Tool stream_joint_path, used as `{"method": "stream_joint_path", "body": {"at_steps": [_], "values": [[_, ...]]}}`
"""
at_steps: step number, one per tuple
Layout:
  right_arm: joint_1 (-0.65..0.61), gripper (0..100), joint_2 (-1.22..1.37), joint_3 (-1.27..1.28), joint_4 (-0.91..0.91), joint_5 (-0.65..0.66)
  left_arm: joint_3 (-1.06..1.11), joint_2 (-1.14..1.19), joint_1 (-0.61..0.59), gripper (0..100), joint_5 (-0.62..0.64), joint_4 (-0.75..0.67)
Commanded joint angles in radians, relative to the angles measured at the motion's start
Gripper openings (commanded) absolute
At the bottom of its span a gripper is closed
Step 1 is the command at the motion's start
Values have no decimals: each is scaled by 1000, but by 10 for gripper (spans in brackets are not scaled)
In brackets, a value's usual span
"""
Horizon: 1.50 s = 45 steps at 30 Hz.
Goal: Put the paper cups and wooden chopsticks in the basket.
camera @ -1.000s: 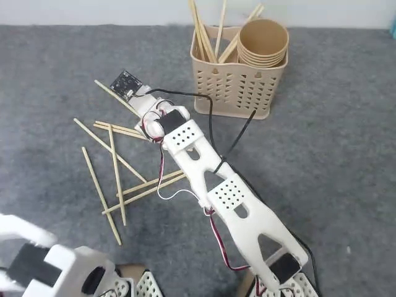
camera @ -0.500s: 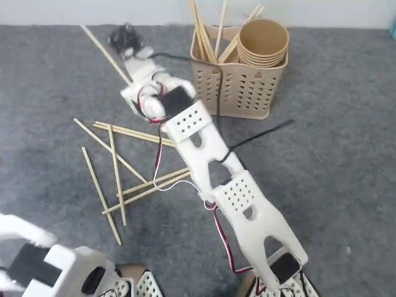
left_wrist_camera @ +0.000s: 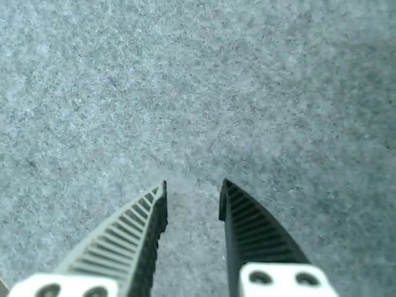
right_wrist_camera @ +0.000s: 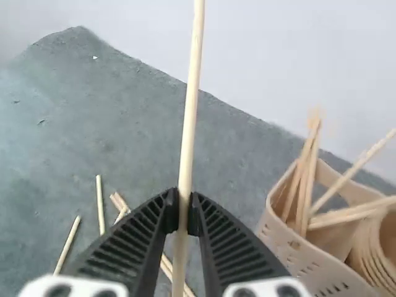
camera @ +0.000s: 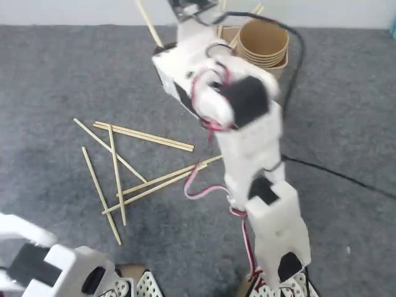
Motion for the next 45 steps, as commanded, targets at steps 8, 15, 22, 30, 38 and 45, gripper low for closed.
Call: {"method": "stream_joint_path", "body": {"at_steps": [8,15,22,30,38,45], "values": [[202,6,-325,-6,54,0,-8,-54,8,137,0,-25],[209,6,-662,416,45,32,-8,-54,11,137,0,-25],[268,6,-796,919,-240,31,-8,-57,11,137,0,-21],[274,6,-806,1445,-892,31,-13,-55,11,137,0,-25],[274,6,-797,1827,-1512,32,4,-54,25,137,0,-61],[275,6,-742,2082,-2084,34,39,-61,75,137,2,-55]]}}
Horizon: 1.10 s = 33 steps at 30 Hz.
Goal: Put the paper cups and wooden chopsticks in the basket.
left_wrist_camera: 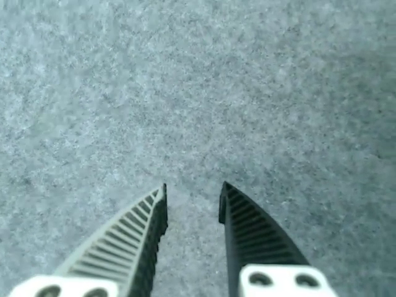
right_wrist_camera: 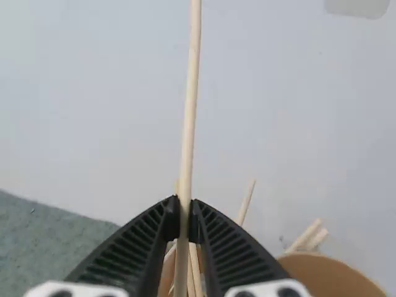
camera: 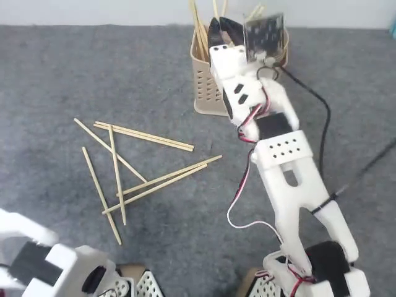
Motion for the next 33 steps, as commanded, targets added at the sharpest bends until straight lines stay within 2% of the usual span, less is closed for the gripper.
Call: {"method": "stream_joint_path", "body": {"at_steps": [1,5,11,14,20,23,27,33], "values": [[16,6,21,77,-340,21,22,-63,61,137,2,-9],[16,6,113,143,-593,23,54,-63,140,138,77,-9],[36,6,297,133,-846,28,65,-63,299,138,215,48],[38,13,374,110,-852,68,61,-64,361,139,307,84],[36,168,452,75,-854,77,68,-124,439,213,405,137],[36,162,450,72,-860,75,70,-190,450,226,480,157],[33,136,394,117,-860,75,157,-305,522,225,528,169],[1,105,170,287,-854,75,349,-460,647,227,592,157]]}}
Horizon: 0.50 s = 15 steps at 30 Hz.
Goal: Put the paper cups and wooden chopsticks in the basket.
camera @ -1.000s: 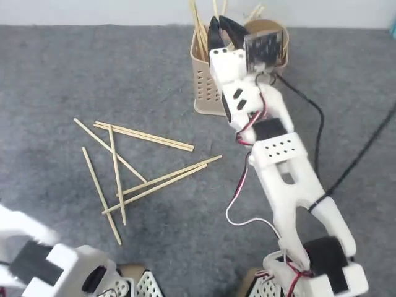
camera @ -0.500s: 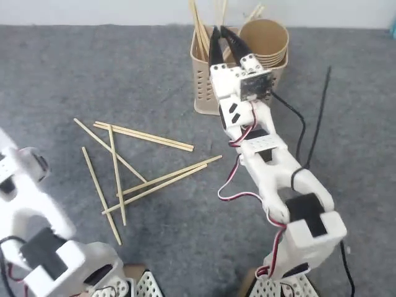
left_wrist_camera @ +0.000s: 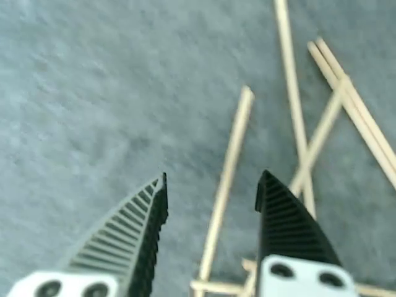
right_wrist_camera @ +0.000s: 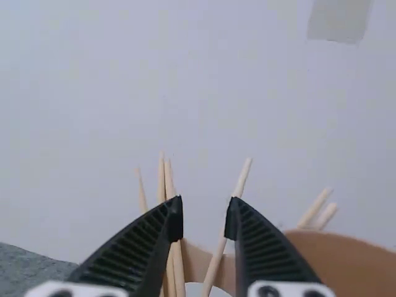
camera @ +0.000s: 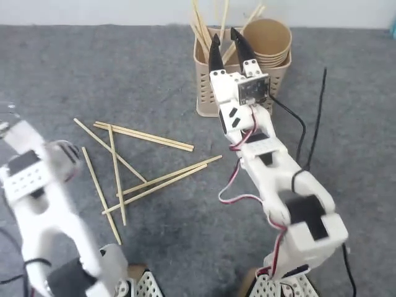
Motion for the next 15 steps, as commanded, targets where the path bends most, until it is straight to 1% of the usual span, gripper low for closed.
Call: {"method": "stream_joint_path", "body": {"at_steps": [1,4,6,8,12,15], "values": [[-28,106,-213,74,-13,14,93,-135,89,227,63,-23],[-53,106,-357,181,-10,-15,159,-146,129,227,117,-112],[-62,106,-456,244,54,-52,183,-117,157,227,149,-163],[-68,106,-559,275,188,-91,179,-58,167,227,166,-172],[-59,105,-746,285,478,-247,117,114,160,225,166,-175],[-59,105,-862,287,648,-328,41,245,137,224,181,-175]]}}
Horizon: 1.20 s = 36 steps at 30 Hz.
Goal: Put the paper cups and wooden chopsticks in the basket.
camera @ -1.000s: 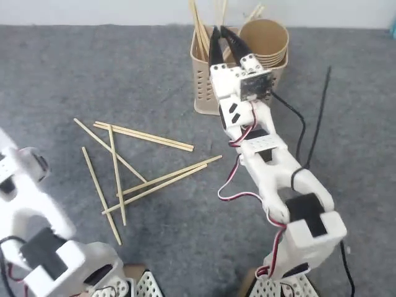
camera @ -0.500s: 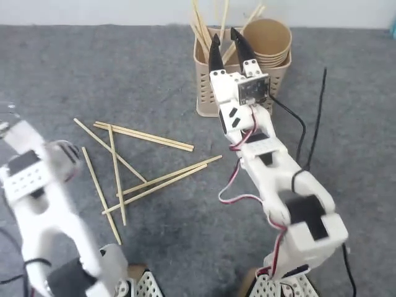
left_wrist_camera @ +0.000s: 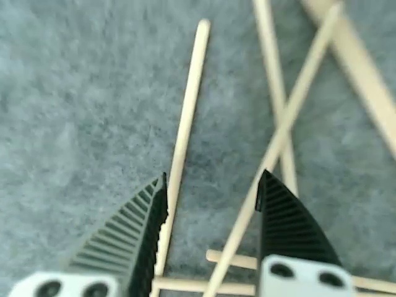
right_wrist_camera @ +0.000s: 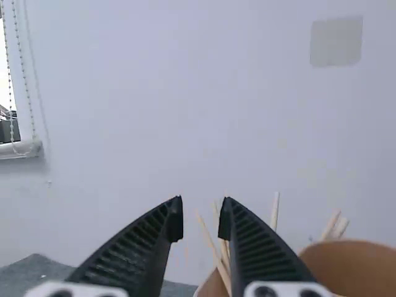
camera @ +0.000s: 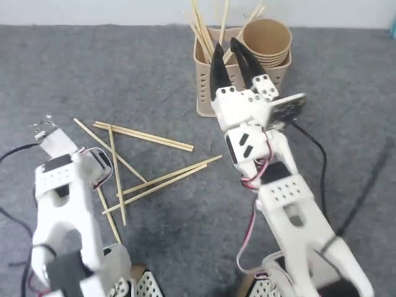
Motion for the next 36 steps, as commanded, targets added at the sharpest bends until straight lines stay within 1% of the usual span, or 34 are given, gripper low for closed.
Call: {"method": "stream_joint_path", "body": {"at_steps": [1,5,9,11,16,19,25,30,34,36], "values": [[-1,105,-171,-5,205,-94,-143,183,-25,224,31,-17],[-5,105,-277,12,325,-123,-228,298,-25,224,35,11],[-5,105,-334,60,328,-123,-252,339,-20,220,37,26],[-1,105,-335,66,329,-127,-252,339,-18,180,37,26],[1,105,-338,66,329,-141,-249,339,-18,3,31,26],[1,105,-340,68,329,-141,-249,339,-15,12,-11,28],[-8,105,-344,124,329,-141,-263,328,-3,12,-14,69],[-36,105,-357,196,338,-141,-268,167,-2,12,-14,104],[-44,105,-464,272,340,-140,-269,-81,40,12,-11,163],[-42,105,-509,298,364,-138,-271,-227,75,12,18,192]]}}
